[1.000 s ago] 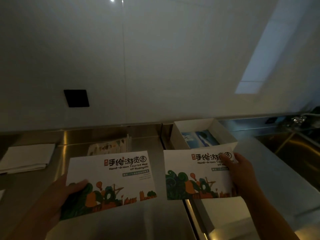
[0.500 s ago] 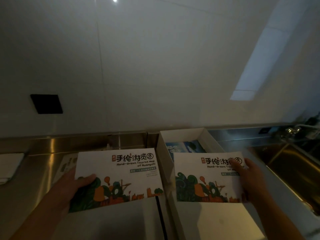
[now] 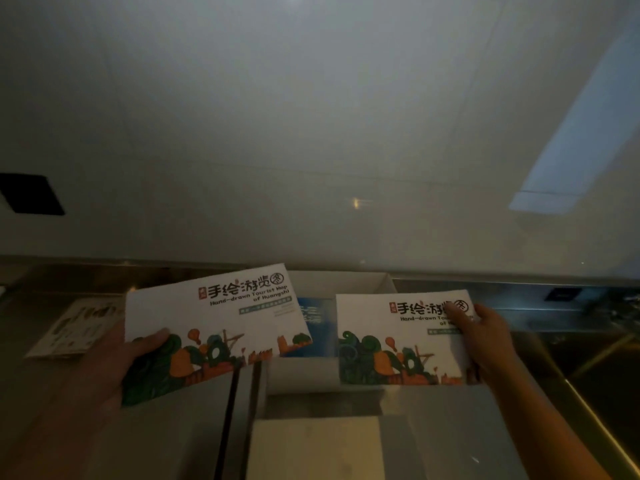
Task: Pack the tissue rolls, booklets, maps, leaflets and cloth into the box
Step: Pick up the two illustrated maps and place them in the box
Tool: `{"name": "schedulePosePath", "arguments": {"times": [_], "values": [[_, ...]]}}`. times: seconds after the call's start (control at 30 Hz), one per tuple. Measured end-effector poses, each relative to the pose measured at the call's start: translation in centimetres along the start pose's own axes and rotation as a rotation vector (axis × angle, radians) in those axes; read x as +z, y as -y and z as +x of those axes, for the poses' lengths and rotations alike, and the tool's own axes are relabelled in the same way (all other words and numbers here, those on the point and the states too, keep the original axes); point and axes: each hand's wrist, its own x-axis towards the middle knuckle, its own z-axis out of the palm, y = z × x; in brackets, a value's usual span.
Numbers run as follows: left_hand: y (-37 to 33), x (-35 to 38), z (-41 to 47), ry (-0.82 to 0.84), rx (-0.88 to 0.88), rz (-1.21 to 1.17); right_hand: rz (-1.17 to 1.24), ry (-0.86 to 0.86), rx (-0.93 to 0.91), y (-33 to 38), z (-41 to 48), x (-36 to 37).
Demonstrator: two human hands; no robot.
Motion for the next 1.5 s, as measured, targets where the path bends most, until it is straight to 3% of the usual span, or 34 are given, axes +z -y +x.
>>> {"name": "schedulePosePath", "arguments": {"times": [0.3,0.47,0.77,0.93,1.1,1.17,1.27,1.33,1.5], "values": [[-2.2,4.3,3.3,-0.11,0.102,-0.025,0.09,0.161,0.128,0.2,7.7,6.0],[-2.8,6.5,5.6,-0.128,0.076,-0.028,-0.037,0.246,0.137,-2.0,9.1,12.2],[-1.0,7.9,9.7,-0.122,0.048,0.005,-0.636,0.223,0.08,-6.6,11.6,18.4],[0.2,8.4,10.8,-0.13,0.055,0.109,-0.84,0.201,0.02,-7.8,11.9,19.4],[1.4,10.8,11.5,-0.091,0.027,0.131,-1.231,0.145,-0.196,-7.4,11.7,19.2],[1.8,12.1,11.6,-0.068,0.027,0.147,-1.187,0.155,-0.181,-6.2,11.7,18.7],[2.4,14.3,11.9,-0.047,0.026,0.206,-0.76,0.157,-0.037,-3.8,11.4,15.7],[2.9,16.1,12.3,-0.018,0.008,0.222,-0.567,0.1,-0.042,-2.9,10.0,12.2],[6.0,21.3,14.5,0.026,-0.023,0.416,-0.432,0.015,-0.006,-2.7,5.4,4.0]]}}
